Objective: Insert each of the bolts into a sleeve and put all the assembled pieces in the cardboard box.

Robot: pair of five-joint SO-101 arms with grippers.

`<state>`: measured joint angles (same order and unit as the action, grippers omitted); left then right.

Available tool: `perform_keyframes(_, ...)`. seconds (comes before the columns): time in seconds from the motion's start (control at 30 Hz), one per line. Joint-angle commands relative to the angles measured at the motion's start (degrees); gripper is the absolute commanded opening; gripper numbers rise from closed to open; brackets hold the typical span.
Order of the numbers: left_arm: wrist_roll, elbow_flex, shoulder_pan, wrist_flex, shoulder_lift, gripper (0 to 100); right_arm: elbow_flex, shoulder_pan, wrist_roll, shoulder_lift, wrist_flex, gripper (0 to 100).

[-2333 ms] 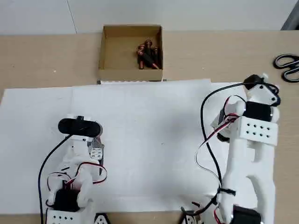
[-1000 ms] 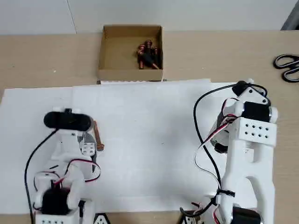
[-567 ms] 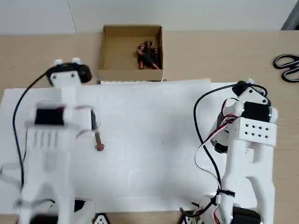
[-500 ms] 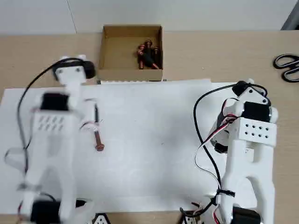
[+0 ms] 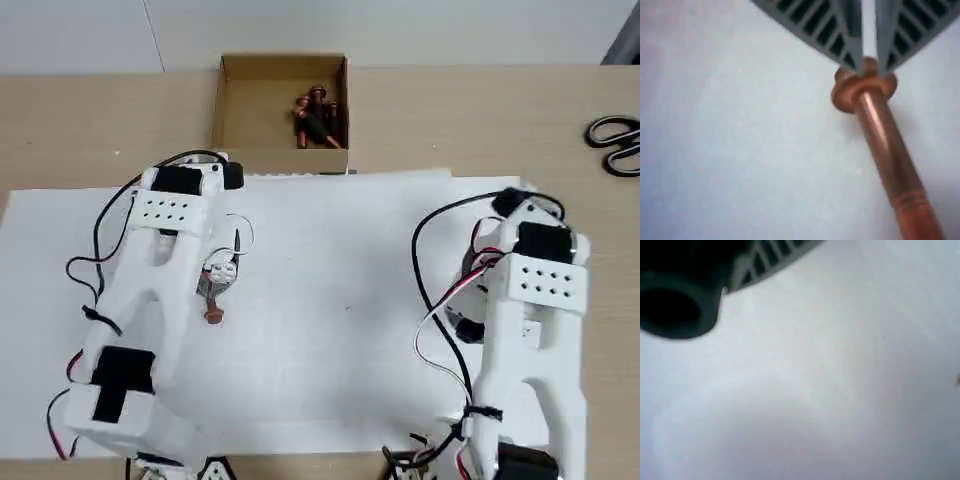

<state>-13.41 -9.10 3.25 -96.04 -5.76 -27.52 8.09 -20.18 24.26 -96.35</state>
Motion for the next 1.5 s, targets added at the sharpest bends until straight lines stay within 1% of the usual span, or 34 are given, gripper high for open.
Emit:
perform_keyframes(0.0, 0.3, 2.4, 0.2, 1.9, 0.4, 4, 0.2, 0.0, 0.2, 2.1, -0.4, 0.3)
perform_keyframes(0.1, 0.0, 2.4, -0.5, 2.2, 0.0, 12, 0.3, 0.0, 0.2, 2.1, -0.1, 0.3)
perform_keyframes(0.17, -0.9, 2.4, -1.6, 2.2, 0.0, 14, 0.3, -0.1, 0.2, 2.1, 0.6, 0.3)
perform_keyframes(0.4, -1.0, 1.7, -7.0, 5.5, -0.1, 14, 0.3, -0.1, 0.2, 2.1, 0.6, 0.3)
perform_keyframes(0.6, -1.1, 1.7, -6.5, 5.7, -0.2, 14, 0.3, -0.1, 0.2, 2.1, 0.7, 0.3)
perform_keyframes(0.87, -1.1, -3.3, -6.6, 10.5, -0.2, 14, 0.3, -0.1, 0.2, 2.1, 0.5, 0.3)
perform_keyframes(1.1, -1.0, -3.9, -6.6, 10.6, -0.2, 14, 0.3, -0.1, 0.2, 2.1, 0.5, 0.3)
perform_keyframes(1.47, -1.1, -3.6, -6.7, 12.7, -10.8, 14, 0.3, -0.1, 0.2, 2.1, 0.4, 0.3)
